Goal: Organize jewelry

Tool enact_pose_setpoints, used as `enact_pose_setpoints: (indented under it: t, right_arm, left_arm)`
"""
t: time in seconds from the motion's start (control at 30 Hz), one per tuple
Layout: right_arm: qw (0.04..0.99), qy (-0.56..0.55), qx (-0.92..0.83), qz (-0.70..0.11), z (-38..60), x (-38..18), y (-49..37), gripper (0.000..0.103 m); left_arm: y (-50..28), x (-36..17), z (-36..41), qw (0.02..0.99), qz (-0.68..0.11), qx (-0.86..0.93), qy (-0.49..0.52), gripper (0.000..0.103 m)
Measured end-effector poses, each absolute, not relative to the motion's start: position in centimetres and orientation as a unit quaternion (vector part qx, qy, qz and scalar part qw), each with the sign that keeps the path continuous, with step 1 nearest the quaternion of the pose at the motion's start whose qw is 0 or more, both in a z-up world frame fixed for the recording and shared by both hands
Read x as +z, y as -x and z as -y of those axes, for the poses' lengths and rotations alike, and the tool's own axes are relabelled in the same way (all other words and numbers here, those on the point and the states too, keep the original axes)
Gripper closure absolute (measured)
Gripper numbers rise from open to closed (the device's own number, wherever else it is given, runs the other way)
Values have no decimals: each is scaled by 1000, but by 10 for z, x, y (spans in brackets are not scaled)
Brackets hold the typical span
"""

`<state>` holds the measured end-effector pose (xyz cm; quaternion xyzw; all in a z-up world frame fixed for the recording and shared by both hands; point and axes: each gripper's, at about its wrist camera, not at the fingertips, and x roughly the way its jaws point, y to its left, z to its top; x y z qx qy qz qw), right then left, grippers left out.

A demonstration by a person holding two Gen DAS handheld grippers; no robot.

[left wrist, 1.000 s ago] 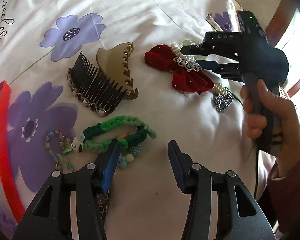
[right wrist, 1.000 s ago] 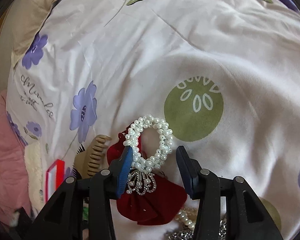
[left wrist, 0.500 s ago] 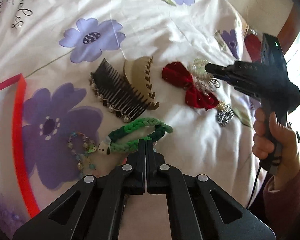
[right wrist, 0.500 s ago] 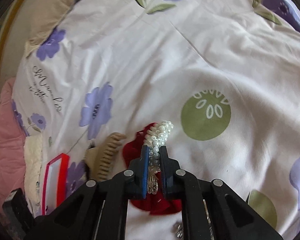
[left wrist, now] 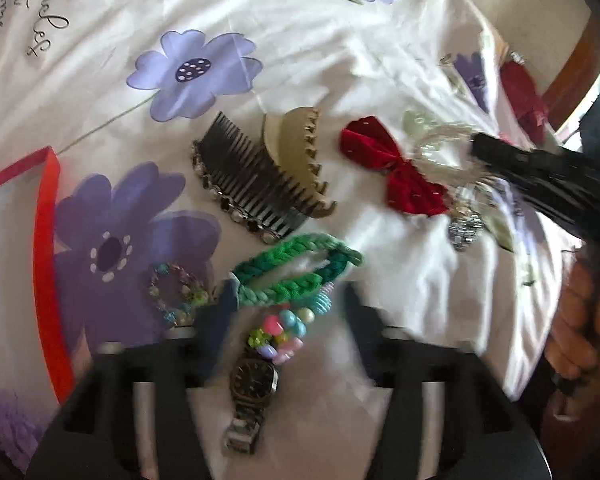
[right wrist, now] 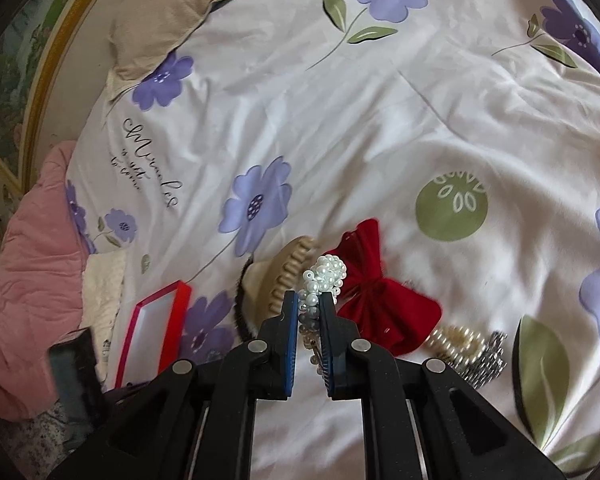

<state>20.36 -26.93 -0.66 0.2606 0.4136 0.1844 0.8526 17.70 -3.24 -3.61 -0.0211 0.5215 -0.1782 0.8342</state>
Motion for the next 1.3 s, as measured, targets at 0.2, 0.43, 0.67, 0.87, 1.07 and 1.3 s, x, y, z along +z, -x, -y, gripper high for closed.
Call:
enact_pose_setpoints:
  t: [0.2, 0.43, 0.67, 0.87, 1.07, 1.3]
  right_arm:
    - [850, -266, 198, -410, 267, -2, -190, 93]
    - [844, -268, 210, -416, 255, -3, -180, 93]
    - [844, -265, 229, -407, 239, 11, -171, 93]
    - [840, -250, 258, -406, 209, 23, -164, 93]
    - [829, -238, 287, -417, 170, 23, -162, 93]
    - [811, -215, 327, -435, 109, 18, -161, 93]
  left_arm:
    - [-183, -46, 49, 832, -525, -182, -14, 37]
    - [-185, -42, 38, 828, -523, -200, 28, 94]
    - [-157, -12, -3, 849, -487, -193, 76, 94]
    - [-129, 15, -51, 866, -453, -173, 121, 94]
    - [-104, 36, -95, 883, -424, -144, 139, 94]
    - [-88, 41, -149, 892, -413, -100, 152, 94]
